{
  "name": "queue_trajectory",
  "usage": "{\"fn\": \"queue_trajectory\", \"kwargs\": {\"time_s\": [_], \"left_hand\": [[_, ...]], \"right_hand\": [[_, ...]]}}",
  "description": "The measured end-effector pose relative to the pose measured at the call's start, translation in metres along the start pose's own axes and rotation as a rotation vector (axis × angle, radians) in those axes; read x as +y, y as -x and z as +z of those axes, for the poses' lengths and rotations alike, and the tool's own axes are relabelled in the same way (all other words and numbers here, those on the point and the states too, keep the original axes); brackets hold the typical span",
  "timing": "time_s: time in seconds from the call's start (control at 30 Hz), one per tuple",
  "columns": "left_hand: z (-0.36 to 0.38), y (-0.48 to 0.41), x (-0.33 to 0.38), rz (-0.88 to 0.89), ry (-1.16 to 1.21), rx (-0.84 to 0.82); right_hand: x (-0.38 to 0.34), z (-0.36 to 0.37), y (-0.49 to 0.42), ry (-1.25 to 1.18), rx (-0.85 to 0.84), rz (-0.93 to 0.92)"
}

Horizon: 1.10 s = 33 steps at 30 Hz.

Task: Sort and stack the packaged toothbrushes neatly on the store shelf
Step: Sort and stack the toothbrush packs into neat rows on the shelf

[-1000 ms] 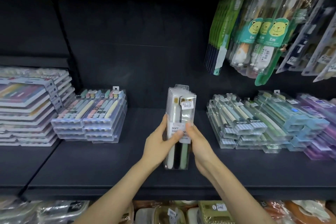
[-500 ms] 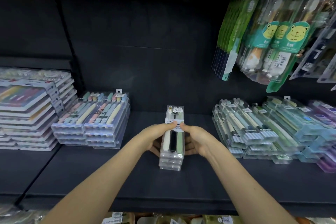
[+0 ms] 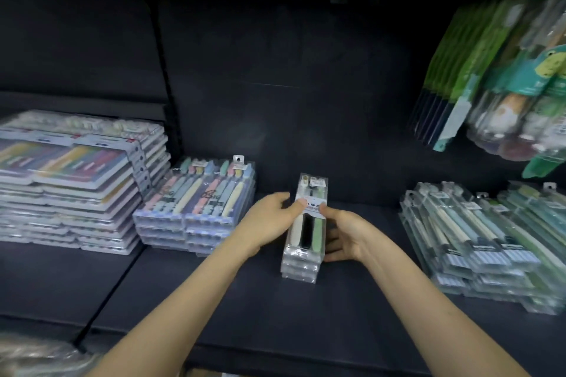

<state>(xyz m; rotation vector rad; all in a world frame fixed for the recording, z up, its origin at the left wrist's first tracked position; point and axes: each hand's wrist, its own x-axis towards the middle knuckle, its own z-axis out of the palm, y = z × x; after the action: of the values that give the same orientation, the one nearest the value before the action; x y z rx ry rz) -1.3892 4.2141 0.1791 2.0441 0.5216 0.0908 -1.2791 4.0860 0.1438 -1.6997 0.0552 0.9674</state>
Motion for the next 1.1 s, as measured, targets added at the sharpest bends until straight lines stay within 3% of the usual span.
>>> {"fn": "queue_trajectory", "kwargs": {"time_s": [0.13,0.23,0.4,0.57,0.93,1.1], "left_hand": [[-0.045,0.021,-0.008,0.315,-0.124,0.345],[-0.073,0.022,-0.028,0.412,-0.454,0.475],[-0.086,0.012,-0.065,0.338,-0.746,0.344],[-0.077,0.007,-0.087,0.243,-0.764,0.215],[-0.074,0.01,-0.088,0.248,-0.776,0.22],[-0.066,0.021,-0.065,0.363,-0.73,0.305]], "right_hand": [[-0.009,0.015,-0.012,0.032,-0.002,-0.006],[-0.017,0.027,-0.019,0.056,-0.01,-0.007],[-0.027,0.051,-0.026,0.103,-0.029,0.004],[-0.031,0.069,-0.03,0.129,-0.048,0.004],[-0.03,0.075,-0.026,0.152,-0.04,-0.041],[-0.015,0.054,0.0,0.164,0.058,-0.14]]}}
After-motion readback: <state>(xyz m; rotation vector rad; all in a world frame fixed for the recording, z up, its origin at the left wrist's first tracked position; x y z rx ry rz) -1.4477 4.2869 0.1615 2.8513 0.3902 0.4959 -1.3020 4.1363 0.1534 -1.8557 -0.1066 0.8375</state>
